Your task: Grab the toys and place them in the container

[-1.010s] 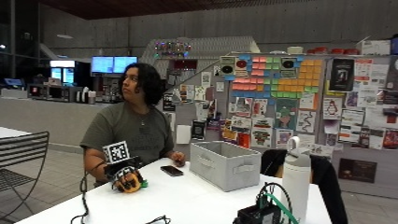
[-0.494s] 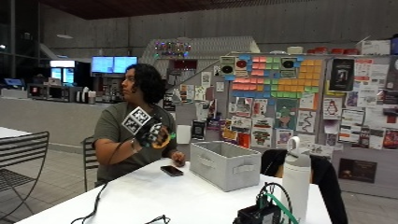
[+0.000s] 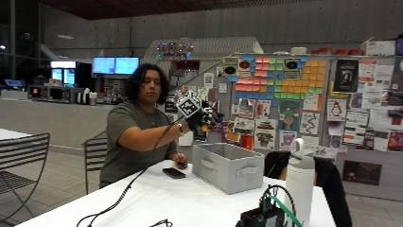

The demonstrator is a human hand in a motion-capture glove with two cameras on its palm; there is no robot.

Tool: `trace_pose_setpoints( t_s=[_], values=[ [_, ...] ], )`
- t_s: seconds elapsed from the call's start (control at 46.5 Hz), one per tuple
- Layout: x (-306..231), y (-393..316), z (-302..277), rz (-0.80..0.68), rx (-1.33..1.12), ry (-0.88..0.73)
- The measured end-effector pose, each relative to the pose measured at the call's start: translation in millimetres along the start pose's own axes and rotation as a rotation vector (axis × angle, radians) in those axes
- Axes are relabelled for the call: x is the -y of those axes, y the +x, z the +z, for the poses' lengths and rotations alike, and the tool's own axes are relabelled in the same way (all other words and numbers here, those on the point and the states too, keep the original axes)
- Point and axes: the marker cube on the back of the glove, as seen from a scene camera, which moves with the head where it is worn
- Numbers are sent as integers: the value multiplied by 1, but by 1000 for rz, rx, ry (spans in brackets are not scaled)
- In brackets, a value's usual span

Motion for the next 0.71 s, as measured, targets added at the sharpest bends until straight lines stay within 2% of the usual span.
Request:
trace_pose_setpoints(
  t_s=[0.215, 0.408, 0.537, 0.709],
  values=[
    [46, 12, 44, 92, 99, -53],
    [41, 13, 86, 202, 200, -294],
    [29, 15, 74, 144, 116, -300],
    [-13, 9, 27, 57, 16, -424]
  ],
)
